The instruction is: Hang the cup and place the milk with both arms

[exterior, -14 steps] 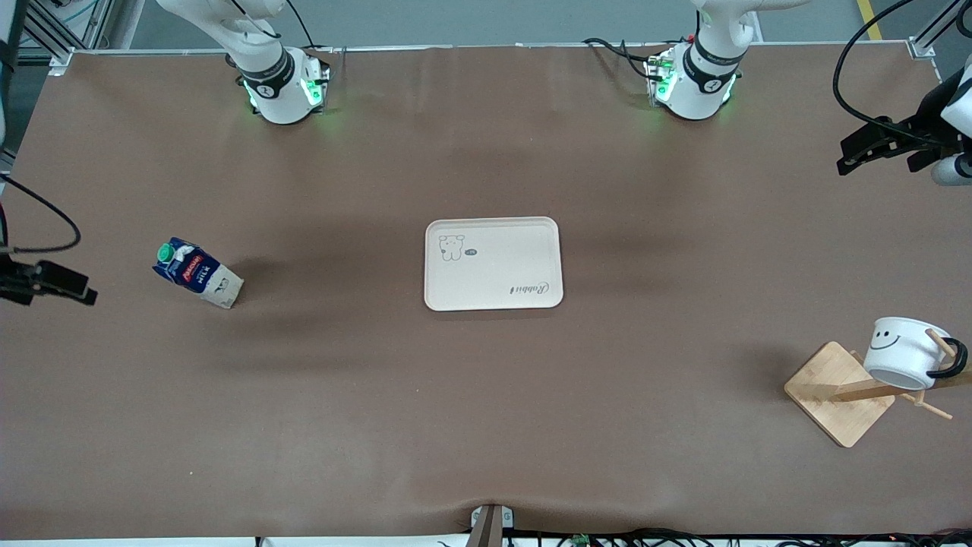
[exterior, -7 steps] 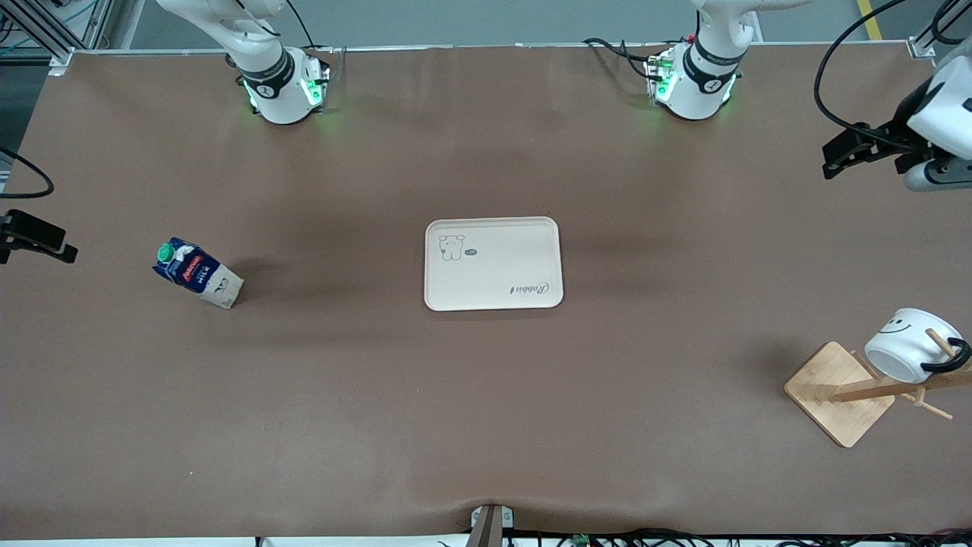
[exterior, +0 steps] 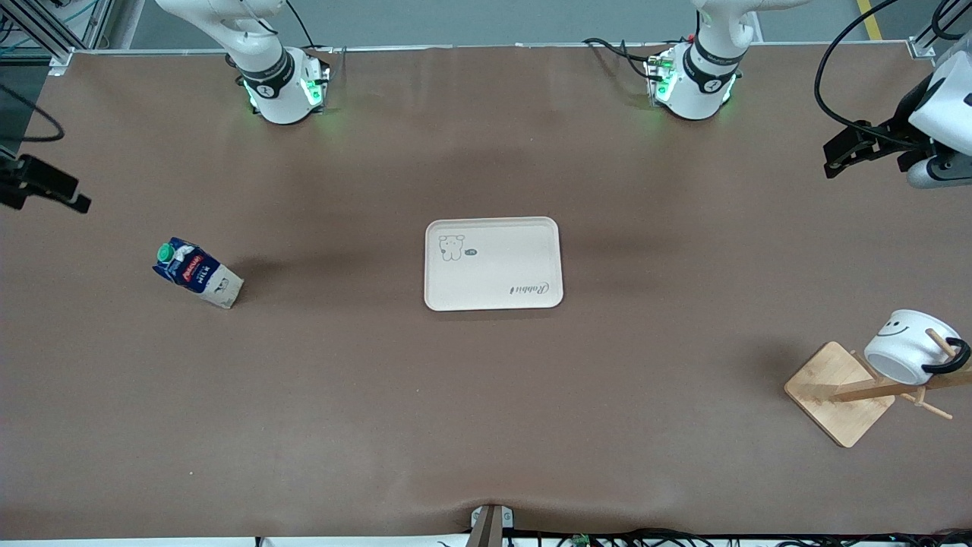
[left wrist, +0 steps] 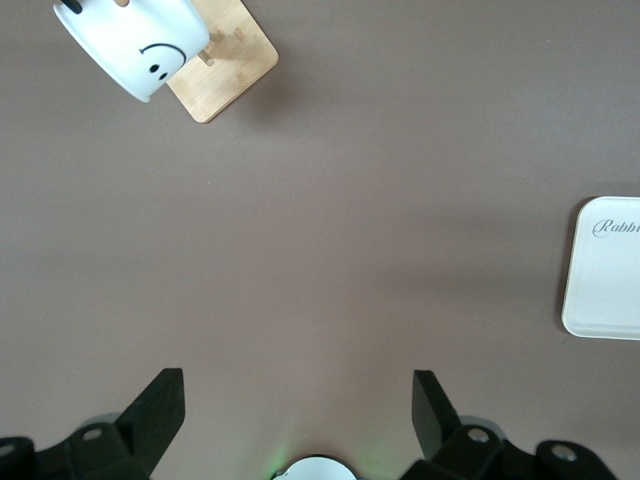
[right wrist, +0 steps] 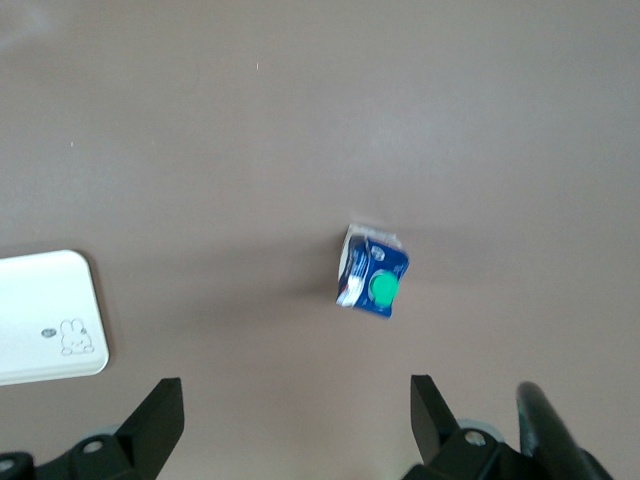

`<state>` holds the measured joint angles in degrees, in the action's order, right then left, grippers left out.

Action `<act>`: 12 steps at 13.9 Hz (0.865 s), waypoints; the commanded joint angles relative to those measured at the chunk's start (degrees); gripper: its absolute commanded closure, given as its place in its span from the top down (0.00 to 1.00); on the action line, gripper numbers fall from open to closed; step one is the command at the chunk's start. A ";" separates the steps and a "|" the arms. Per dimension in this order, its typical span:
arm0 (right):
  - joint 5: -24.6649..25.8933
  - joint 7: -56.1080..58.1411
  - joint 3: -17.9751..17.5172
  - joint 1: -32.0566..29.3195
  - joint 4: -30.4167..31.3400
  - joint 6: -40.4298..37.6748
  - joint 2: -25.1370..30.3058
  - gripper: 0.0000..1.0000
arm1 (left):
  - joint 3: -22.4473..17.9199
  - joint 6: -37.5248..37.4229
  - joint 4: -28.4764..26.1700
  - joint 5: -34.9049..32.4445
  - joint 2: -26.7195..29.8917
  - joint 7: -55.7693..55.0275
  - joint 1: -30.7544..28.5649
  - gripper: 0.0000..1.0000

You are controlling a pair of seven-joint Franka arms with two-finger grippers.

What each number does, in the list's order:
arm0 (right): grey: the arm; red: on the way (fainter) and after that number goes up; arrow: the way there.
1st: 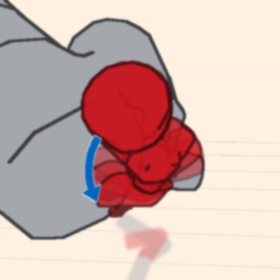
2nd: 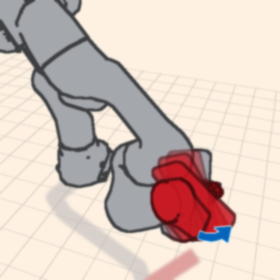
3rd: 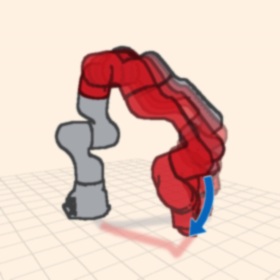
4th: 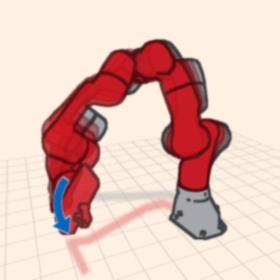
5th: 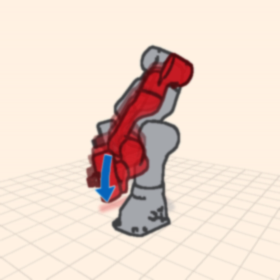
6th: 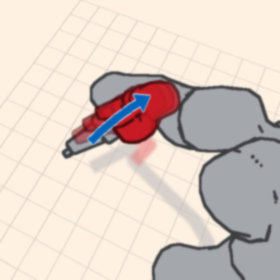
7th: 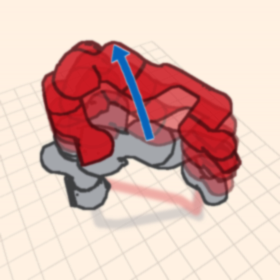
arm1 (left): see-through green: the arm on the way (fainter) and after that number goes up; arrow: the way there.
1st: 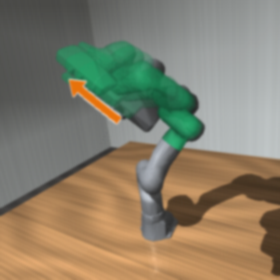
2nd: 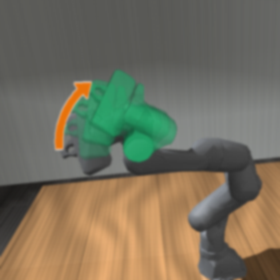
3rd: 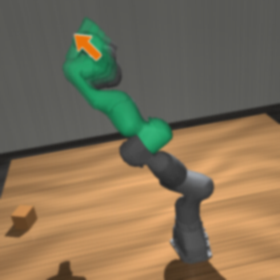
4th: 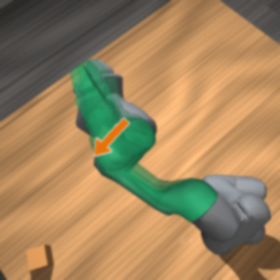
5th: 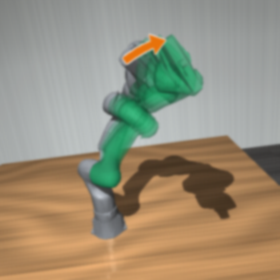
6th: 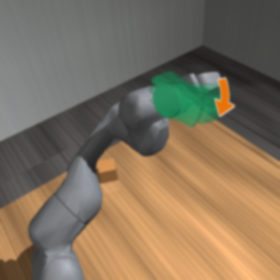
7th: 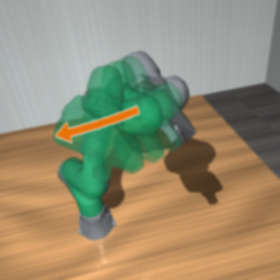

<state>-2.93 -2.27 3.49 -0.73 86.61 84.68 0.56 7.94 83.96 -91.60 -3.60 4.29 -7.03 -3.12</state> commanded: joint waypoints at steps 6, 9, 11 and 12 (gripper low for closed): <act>2.05 -1.42 0.03 0.38 1.02 1.72 1.91 1.00 | -0.03 -0.99 0.90 1.30 0.46 0.27 -0.04 1.00; 1.97 -1.33 0.03 0.55 0.84 2.42 1.47 1.00 | 0.05 -0.99 1.07 1.84 0.63 0.35 -0.04 1.00; 2.14 -1.33 0.12 0.55 0.84 2.95 1.20 1.00 | 0.05 -0.99 1.78 2.01 0.55 0.35 -0.04 1.00; 2.14 -1.33 0.12 0.47 0.84 2.95 1.20 1.00 | 0.05 -0.99 1.78 2.10 0.63 0.35 -0.04 1.00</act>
<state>-1.89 -2.98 3.69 -0.31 88.27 87.50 2.22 7.96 83.96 -90.71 -2.50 4.38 -6.98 -3.04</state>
